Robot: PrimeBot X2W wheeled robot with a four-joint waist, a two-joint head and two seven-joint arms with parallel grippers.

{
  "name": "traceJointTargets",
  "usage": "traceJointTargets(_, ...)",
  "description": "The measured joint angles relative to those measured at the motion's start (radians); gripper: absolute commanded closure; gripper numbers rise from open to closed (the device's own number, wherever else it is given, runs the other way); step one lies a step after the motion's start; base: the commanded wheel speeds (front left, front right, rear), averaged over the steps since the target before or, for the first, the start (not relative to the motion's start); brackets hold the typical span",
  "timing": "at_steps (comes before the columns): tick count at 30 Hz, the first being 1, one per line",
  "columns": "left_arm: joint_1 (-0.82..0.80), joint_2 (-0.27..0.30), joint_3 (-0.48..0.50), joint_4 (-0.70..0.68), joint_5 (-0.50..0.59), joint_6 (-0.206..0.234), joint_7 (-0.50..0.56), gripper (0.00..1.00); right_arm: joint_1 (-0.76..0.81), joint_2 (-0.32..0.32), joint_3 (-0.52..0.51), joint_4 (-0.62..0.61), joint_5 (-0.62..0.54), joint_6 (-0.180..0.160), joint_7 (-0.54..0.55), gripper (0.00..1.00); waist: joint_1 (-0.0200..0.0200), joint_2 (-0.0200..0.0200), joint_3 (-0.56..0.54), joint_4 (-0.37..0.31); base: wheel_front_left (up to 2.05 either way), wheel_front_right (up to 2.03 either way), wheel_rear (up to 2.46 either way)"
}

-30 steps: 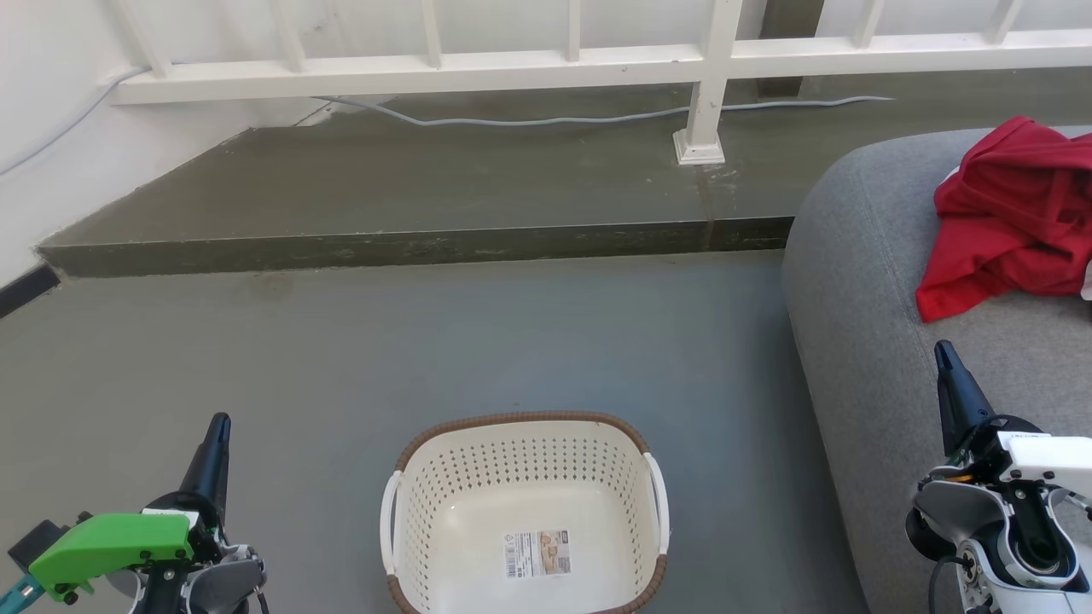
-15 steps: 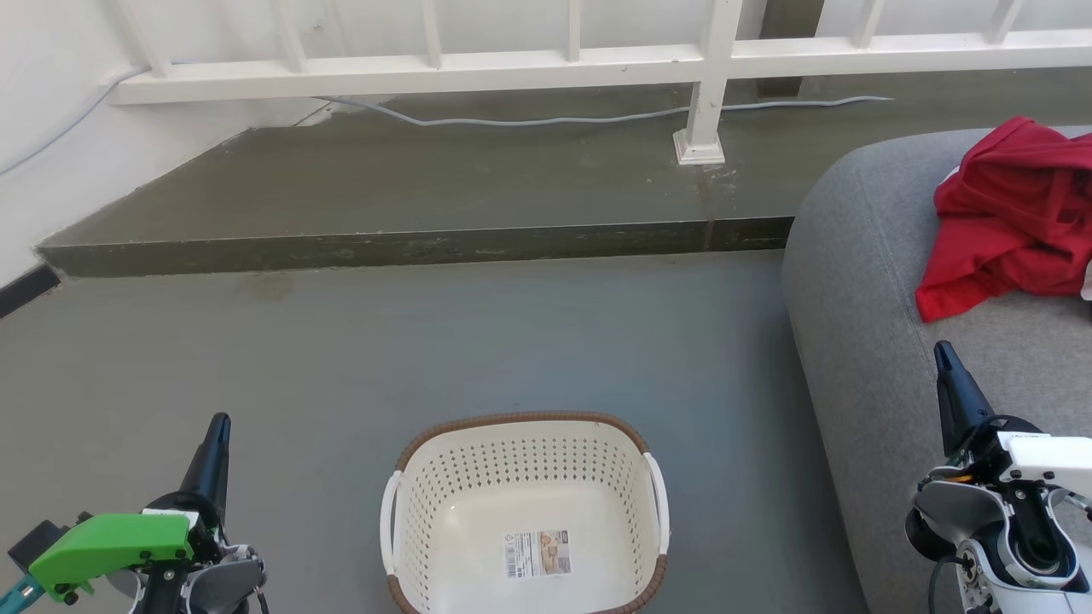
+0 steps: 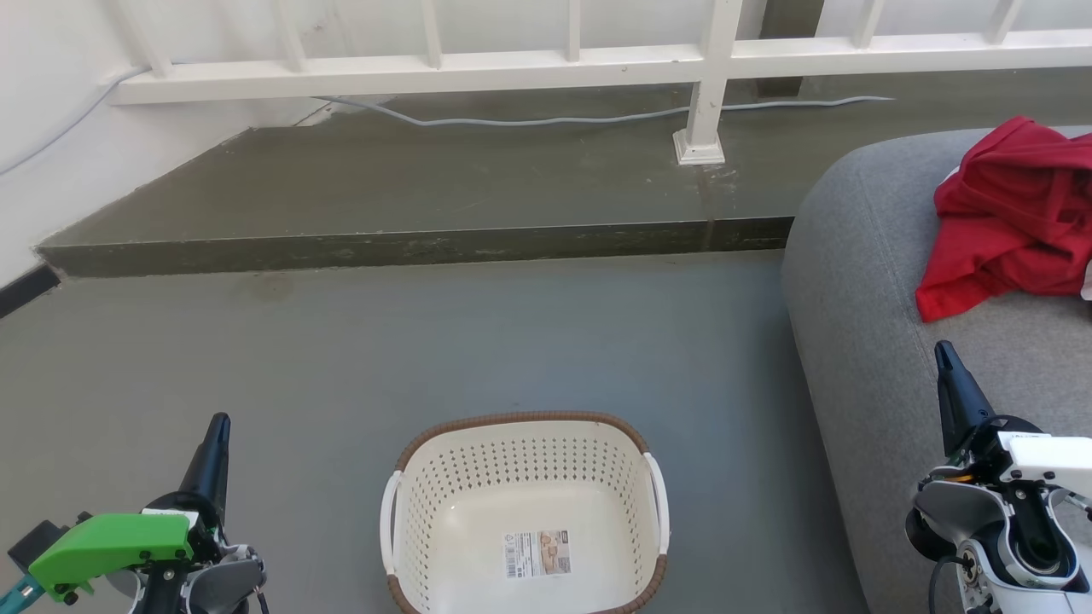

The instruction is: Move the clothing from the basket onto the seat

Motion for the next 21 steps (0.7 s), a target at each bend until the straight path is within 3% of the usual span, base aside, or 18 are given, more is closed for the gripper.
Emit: traceJointTargets(21,0.000,-0.001,0.001,-0.001,0.000,0.000,0.001,1.00,0.000,0.001,-0.001,-0.001,0.000,0.000,0.000,1.00,0.0000,0.0000,0.000,0.000,0.00,0.00,0.00)
